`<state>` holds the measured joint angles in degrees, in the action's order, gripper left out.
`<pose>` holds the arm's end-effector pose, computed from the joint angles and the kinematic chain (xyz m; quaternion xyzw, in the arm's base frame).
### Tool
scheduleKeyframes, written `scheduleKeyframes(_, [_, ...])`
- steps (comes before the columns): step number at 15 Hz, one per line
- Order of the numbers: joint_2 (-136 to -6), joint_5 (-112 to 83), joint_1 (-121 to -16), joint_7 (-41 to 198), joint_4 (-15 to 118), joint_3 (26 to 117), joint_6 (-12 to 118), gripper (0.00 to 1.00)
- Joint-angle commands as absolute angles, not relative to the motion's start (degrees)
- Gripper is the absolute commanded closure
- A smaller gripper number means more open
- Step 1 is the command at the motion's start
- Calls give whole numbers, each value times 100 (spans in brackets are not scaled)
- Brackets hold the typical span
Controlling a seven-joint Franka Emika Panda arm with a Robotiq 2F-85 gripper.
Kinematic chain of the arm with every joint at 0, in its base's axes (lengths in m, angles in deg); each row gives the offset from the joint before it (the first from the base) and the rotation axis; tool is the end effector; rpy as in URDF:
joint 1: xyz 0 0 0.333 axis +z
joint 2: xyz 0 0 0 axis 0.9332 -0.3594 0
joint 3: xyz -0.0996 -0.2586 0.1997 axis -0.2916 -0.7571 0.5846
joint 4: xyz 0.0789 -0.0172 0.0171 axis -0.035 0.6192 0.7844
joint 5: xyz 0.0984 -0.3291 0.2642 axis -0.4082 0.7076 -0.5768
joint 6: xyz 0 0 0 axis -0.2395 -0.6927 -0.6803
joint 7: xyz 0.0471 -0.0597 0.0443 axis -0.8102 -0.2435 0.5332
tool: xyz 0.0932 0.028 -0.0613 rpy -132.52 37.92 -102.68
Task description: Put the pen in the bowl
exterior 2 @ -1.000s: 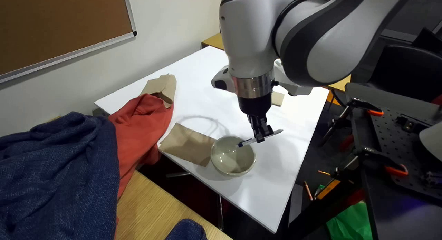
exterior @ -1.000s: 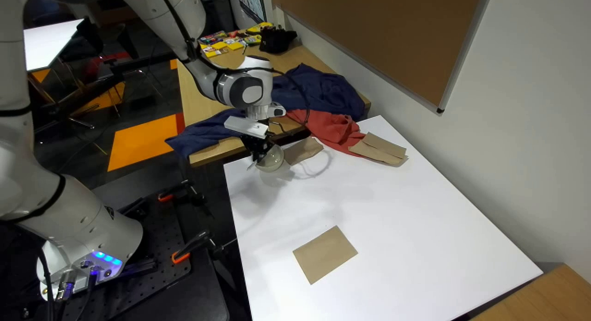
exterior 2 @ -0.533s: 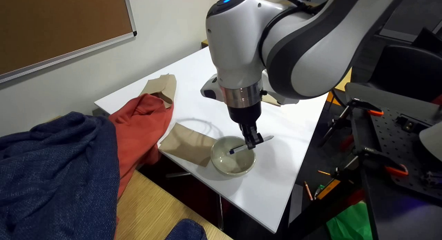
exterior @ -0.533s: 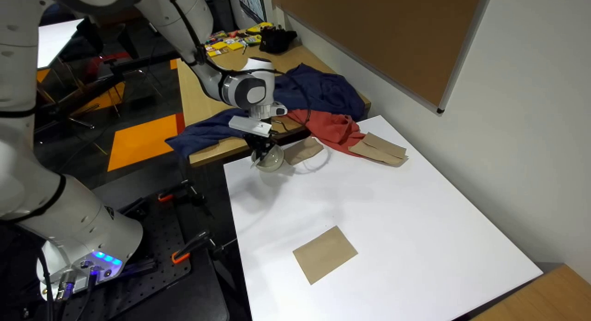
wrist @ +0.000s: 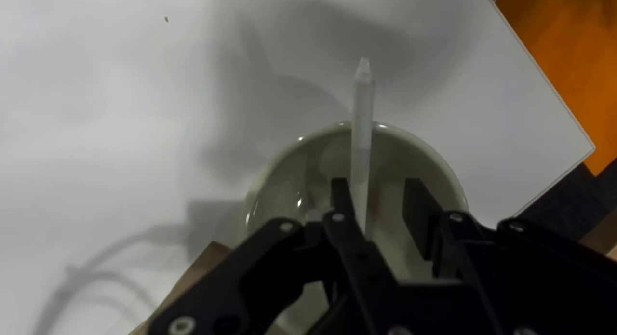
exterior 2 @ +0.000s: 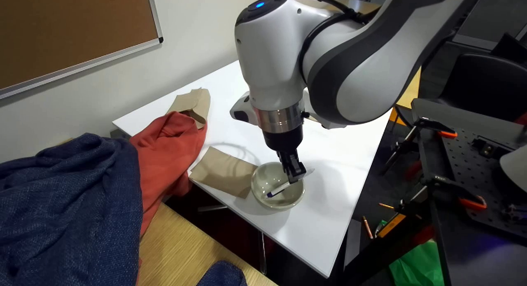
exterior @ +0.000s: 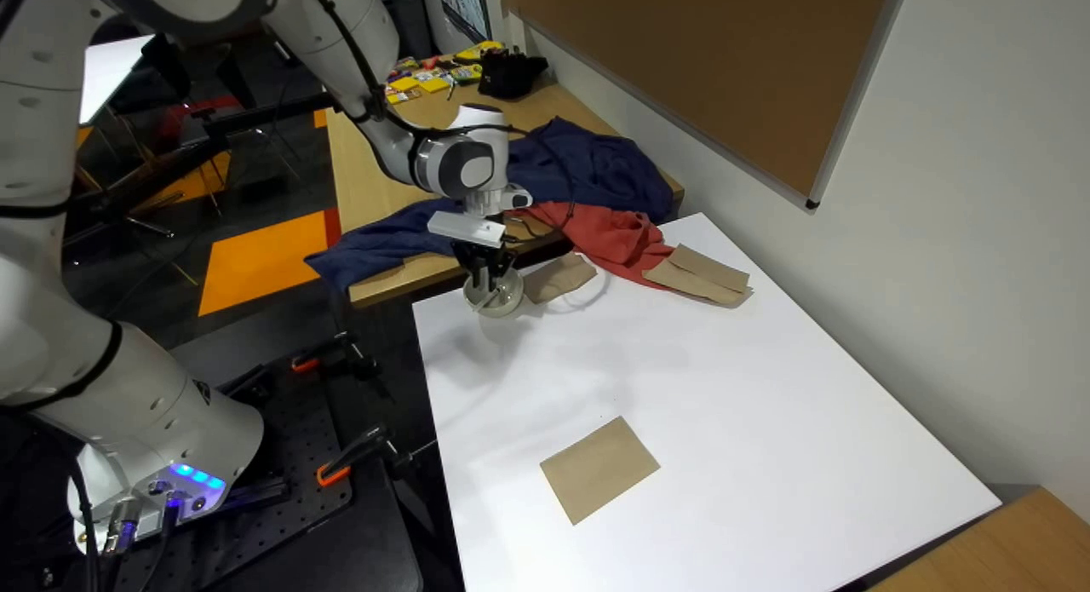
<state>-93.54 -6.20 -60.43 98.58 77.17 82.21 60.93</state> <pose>0.5526 0.1594 0.0521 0.9327 0.3375 -0.1266 0.0091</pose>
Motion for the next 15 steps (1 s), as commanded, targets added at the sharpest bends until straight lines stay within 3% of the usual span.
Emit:
scheduleKeyframes(1, [-9373, -486, -5995, 9846, 7569, 8212, 5949, 33])
scheduleKeyframes(5, [-9314, -491, -5993, 9852, 7601, 8224, 6001, 2])
scheduleKeyframes(15, [-9365, -581, -6038, 9832, 7625, 8263, 6082, 0])
